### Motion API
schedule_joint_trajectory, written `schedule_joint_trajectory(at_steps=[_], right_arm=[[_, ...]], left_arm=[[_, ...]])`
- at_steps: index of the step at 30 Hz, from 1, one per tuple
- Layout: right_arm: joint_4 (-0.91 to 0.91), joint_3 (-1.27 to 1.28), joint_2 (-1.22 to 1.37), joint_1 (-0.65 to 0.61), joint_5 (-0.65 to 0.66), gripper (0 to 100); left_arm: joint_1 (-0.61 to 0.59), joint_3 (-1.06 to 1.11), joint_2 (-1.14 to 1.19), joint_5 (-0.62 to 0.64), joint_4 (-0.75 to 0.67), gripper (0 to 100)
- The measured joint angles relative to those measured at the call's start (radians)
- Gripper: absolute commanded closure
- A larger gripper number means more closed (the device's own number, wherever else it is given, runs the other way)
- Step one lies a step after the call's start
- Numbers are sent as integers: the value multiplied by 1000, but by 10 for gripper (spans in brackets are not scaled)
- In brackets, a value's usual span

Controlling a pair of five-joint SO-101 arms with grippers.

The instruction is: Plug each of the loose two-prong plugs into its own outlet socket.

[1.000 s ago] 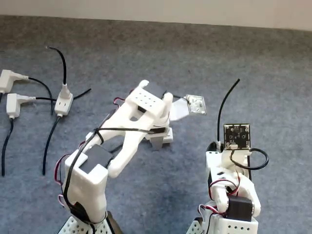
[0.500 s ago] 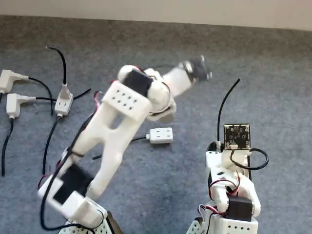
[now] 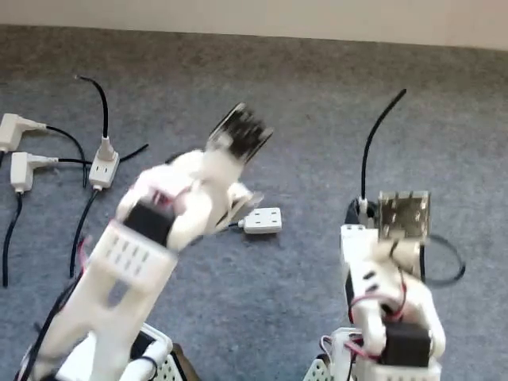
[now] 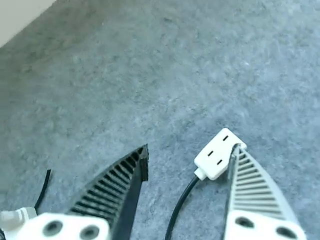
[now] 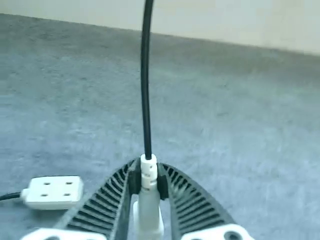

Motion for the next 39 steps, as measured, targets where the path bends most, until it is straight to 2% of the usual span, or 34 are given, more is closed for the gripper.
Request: schedule_joint_trajectory(at_steps=[7, 11, 16, 22, 27, 30, 35, 39], right_arm=[[-44, -233, 468, -235, -183, 993], [-140, -252, 500, -338, -203, 993], [-250, -186, 500, -479, -224, 993], [-293, -149, 512, -551, -227, 993], [-302, -149, 512, -572, -229, 993], [-330, -130, 512, -588, -229, 993], [-339, -91, 512, -637, -229, 993], [-350, -94, 512, -644, -230, 993]], left_arm=[[-2, 430, -499, 63, -51, 736], [-11, 591, -779, 69, -46, 736], [-8, 687, -1066, 69, -3, 736], [-6, 761, -1088, 69, -6, 740], [110, 842, -1086, 9, -46, 740], [129, 842, -1086, -6, -48, 740], [61, 842, -1086, -3, -52, 740], [-23, 842, -1086, 55, -97, 740]])
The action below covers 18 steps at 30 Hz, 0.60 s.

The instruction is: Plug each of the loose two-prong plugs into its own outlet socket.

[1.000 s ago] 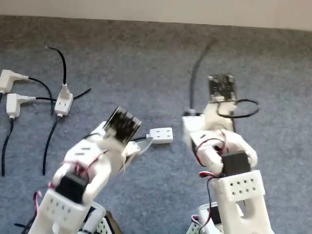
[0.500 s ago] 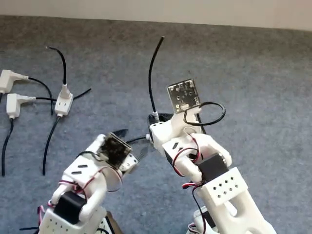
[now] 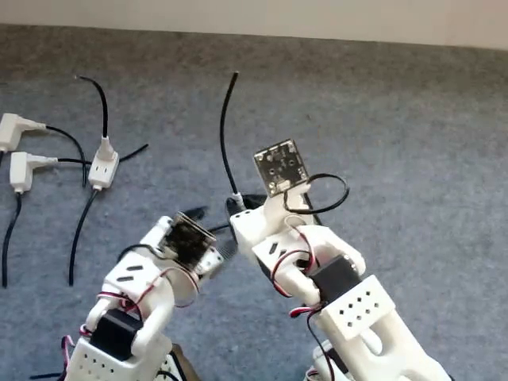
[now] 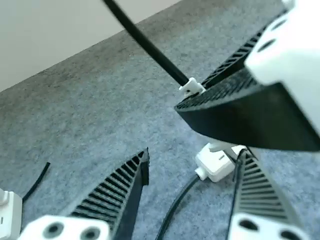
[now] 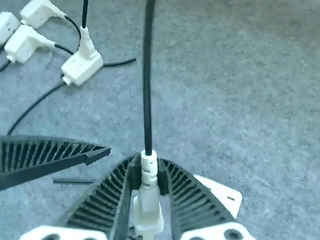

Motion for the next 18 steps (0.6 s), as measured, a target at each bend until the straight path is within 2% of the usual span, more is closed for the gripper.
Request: schedule_joint_trajectory(at_steps=[10, 18], right_arm=[[34, -5, -2, -2, -3, 993], [250, -127, 0, 61, 69, 993]], left_arm=[[-51, 14, 2, 12, -61, 740], [-100, 28, 2, 11, -97, 740]])
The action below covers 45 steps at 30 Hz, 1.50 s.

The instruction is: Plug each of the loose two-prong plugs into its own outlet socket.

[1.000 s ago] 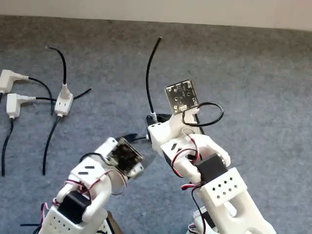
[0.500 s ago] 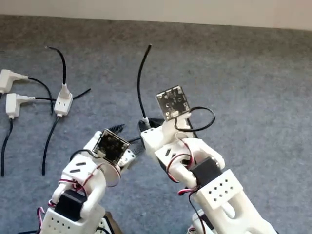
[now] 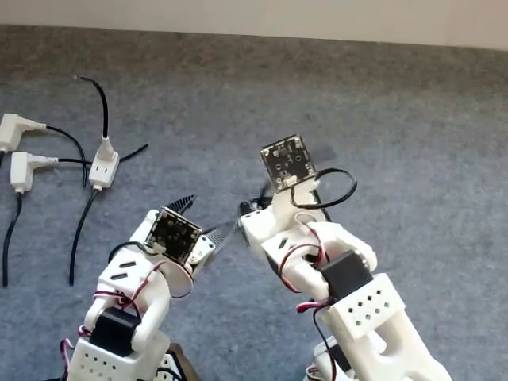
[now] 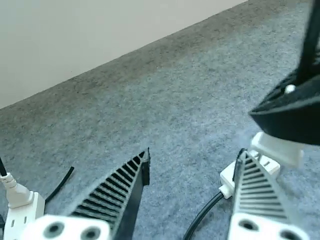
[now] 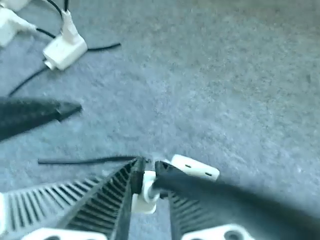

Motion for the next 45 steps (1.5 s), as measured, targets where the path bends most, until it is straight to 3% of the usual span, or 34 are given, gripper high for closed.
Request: schedule_joint_trajectory(at_steps=[4, 13, 22, 31, 41, 45], right_arm=[[94, -48, 0, 6, 37, 993], [110, -55, 0, 9, 40, 993], [110, -92, 0, 11, 40, 993], [123, -92, 0, 11, 40, 993], [169, -84, 0, 11, 51, 993], [72, 43, 0, 49, 107, 993]], left_arm=[[-2, 0, 0, 0, -15, 740], [-3, 3, 0, 0, -15, 740], [129, 41, -2, -37, 12, 740], [132, 92, -2, -63, -40, 741], [41, 100, -2, -81, -87, 741], [-34, 84, -2, -81, -87, 741]])
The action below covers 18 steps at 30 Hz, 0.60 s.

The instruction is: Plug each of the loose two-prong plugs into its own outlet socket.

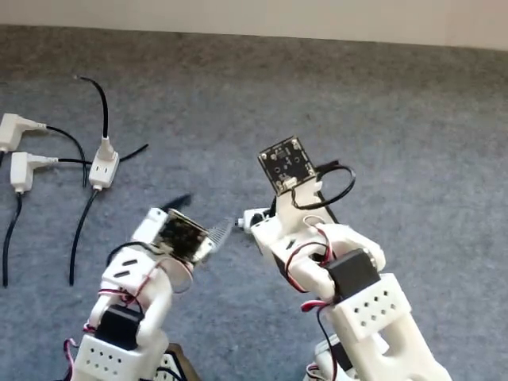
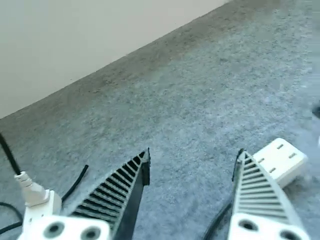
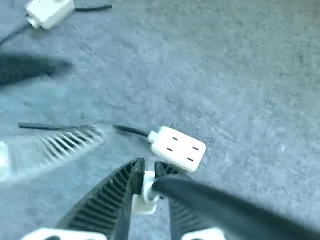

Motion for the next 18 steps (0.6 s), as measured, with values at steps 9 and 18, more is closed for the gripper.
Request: schedule_joint_trajectory(at_steps=[9, 18], right_arm=[[-264, 319, 0, 140, -46, 786], [-157, 393, 0, 281, 95, 757]], left_arm=[[-97, -17, 0, 31, 0, 741], [-161, -17, 0, 40, -34, 741]])
